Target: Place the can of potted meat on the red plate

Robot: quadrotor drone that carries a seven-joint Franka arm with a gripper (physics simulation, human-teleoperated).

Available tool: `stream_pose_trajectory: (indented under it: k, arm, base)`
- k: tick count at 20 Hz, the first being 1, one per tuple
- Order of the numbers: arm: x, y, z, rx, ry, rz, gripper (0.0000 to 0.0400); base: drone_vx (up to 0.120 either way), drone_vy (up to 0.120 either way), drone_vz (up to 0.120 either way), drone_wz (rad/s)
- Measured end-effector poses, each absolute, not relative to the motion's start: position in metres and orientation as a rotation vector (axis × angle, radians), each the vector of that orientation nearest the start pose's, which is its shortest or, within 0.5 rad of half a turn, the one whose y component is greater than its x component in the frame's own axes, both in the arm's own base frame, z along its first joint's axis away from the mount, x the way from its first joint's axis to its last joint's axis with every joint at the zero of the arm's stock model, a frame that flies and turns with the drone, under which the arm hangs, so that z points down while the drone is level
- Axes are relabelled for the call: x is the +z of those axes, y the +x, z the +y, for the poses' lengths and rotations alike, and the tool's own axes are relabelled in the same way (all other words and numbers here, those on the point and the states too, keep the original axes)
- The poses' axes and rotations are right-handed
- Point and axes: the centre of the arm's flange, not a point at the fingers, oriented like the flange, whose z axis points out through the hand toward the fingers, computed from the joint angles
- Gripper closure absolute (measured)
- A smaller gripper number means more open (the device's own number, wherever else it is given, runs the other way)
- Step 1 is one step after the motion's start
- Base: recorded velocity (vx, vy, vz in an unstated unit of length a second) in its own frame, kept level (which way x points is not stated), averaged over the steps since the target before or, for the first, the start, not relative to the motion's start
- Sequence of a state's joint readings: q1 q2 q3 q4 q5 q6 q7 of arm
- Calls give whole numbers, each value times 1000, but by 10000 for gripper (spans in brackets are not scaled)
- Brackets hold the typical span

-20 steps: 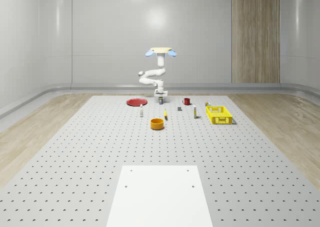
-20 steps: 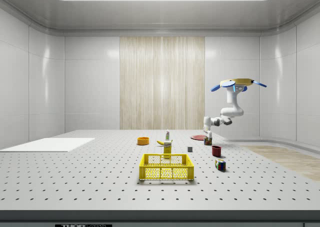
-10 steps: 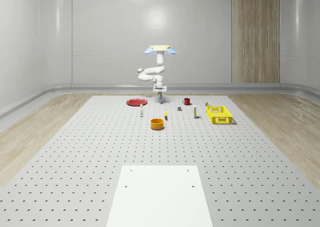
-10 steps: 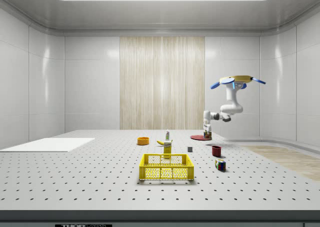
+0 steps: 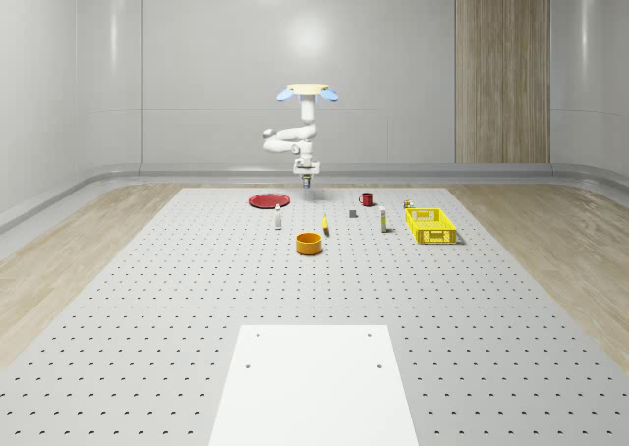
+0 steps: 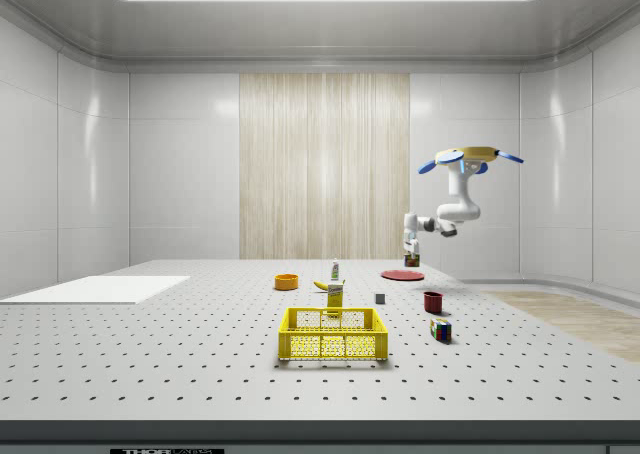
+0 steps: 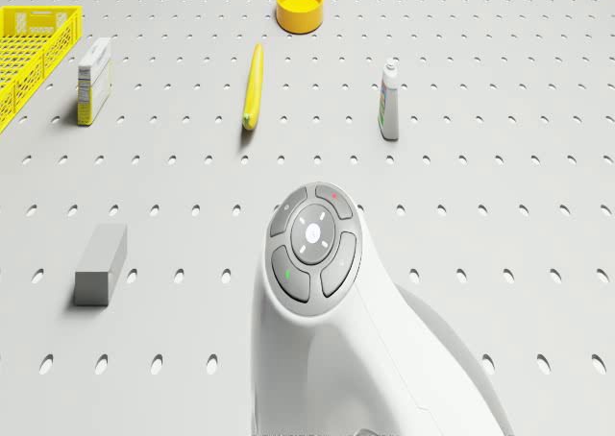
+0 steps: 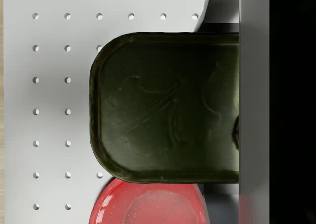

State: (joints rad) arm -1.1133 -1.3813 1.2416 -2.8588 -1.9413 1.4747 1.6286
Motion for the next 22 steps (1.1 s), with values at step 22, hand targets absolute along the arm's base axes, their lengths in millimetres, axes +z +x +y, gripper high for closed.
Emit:
stream_pose_trajectory:
  k: [22]
  arm:
    - [519, 307, 6, 785, -4, 2, 112]
  base:
    - [0, -120, -22, 0]
